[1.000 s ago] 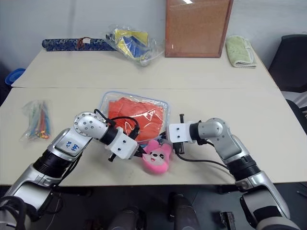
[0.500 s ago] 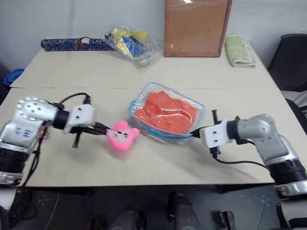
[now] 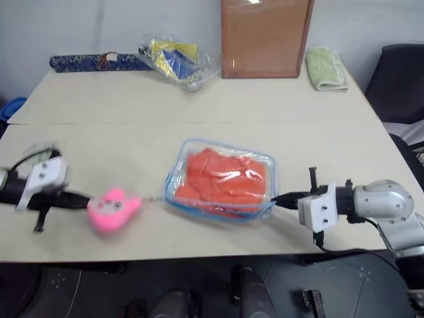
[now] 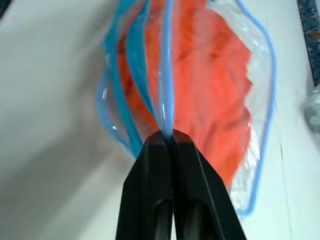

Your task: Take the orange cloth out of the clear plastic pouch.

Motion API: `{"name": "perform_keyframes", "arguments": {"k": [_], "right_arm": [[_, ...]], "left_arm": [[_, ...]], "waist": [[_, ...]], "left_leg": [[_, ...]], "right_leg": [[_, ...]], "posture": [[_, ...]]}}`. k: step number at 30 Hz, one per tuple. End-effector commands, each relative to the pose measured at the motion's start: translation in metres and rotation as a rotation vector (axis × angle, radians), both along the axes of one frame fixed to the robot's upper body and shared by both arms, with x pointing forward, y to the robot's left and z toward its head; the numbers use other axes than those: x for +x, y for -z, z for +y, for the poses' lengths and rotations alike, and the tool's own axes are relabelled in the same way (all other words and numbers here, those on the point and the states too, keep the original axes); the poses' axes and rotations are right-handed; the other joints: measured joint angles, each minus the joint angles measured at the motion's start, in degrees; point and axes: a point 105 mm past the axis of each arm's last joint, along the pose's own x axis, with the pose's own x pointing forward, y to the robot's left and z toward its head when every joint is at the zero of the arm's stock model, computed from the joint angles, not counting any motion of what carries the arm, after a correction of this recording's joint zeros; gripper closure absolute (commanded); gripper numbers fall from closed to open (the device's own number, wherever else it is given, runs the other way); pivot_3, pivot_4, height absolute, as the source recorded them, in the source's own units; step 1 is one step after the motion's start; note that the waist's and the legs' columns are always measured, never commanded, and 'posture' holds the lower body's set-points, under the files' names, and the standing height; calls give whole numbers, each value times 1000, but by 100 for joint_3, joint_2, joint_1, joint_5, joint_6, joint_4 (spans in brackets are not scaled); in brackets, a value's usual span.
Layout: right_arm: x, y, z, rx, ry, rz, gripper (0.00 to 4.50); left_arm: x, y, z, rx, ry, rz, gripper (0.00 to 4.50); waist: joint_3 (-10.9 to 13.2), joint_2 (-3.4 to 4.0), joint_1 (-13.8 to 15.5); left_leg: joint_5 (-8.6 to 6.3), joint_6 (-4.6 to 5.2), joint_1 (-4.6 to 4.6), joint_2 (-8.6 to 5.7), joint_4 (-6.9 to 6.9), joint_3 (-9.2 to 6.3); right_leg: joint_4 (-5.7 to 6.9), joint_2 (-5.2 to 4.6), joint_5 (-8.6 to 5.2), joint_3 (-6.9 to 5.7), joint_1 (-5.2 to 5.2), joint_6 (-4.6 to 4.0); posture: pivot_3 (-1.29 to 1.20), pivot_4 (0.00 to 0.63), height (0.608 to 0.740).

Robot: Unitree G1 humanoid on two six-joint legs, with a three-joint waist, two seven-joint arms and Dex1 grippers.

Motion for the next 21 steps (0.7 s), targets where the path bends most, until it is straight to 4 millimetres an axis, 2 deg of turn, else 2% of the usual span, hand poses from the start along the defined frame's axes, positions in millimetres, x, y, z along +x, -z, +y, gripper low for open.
{"name": "perform_keyframes", "arguments": {"k": [1, 5, 6, 9, 14, 16, 17, 18, 19, 21], "right_arm": [[0, -15, 1, 26, 14, -42, 4469], [2, -14, 4, 37, 19, -8, 4469], [2, -14, 4, 37, 21, -3, 4272], [3, -12, 4, 38, 32, 32, 3484], [-7, -11, -2, 47, 60, 85, 1683], [-11, -14, -3, 103, 100, 134, 871], [-13, -17, -4, 135, 126, 161, 601], [-14, -19, -5, 167, 152, 188, 217], [-16, -22, -5, 199, 182, 225, 49], [-22, -28, -5, 270, 230, 301, 49]], "left_arm": [[-6, -13, -8, -6, 5, -65, 4500], [10, -9, -13, -62, -42, -123, 4500], [13, -9, -14, -79, -53, -132, 4500], [27, -9, -15, -129, -115, -161, 3773], [16, -9, -11, -172, -124, -111, 2187], [14, -11, -3, -190, -154, -92, 1509], [12, -11, 1, -193, -161, -88, 1231], [11, -11, 5, -192, -162, -93, 1225], [11, -12, 9, -191, -168, -94, 1225], [16, -18, 15, -198, -184, -121, 1225]], "waist": [[0, 0, 42], [2, 5, 156], [2, 5, 158], [2, 5, 150], [2, 5, 90], [2, 4, 79], [2, 4, 83], [2, 4, 83], [2, 4, 89], [2, 4, 101]], "left_leg": [[0, 0, 6, -2, 1, 3], [3, -3, 22, -14, 1, -1], [3, -3, 22, -13, 1, -1], [4, -5, 21, -12, -5, 1], [2, -10, 12, 0, -12, 3], [1, -10, 7, 1, -11, 3], [1, -10, 7, 1, -10, 3], [1, -10, 9, 1, -9, 2], [0, -10, 13, 1, -8, 2], [1, -11, 19, 0, -8, 2]], "right_leg": [[-9, -2, -3, 3, 2, -4], [1, -7, -5, 9, 13, -8], [4, -6, -6, 10, 13, -9], [12, -6, -6, 9, 8, -10], [18, 3, -7, 0, 2, -11], [12, 4, -7, -2, 0, -10], [12, 3, -7, -2, 0, -11], [8, 2, -7, -1, 1, -11], [-4, 2, -8, 0, 3, -11], [0, 1, -10, 2, 5, -15]], "posture": [[0, 150, 740], [0, 150, 740], [0, 150, 740], [0, 150, 740], [0, 150, 740], [0, 150, 740], [0, 150, 740], [0, 150, 740], [0, 150, 740], [0, 150, 740]]}}
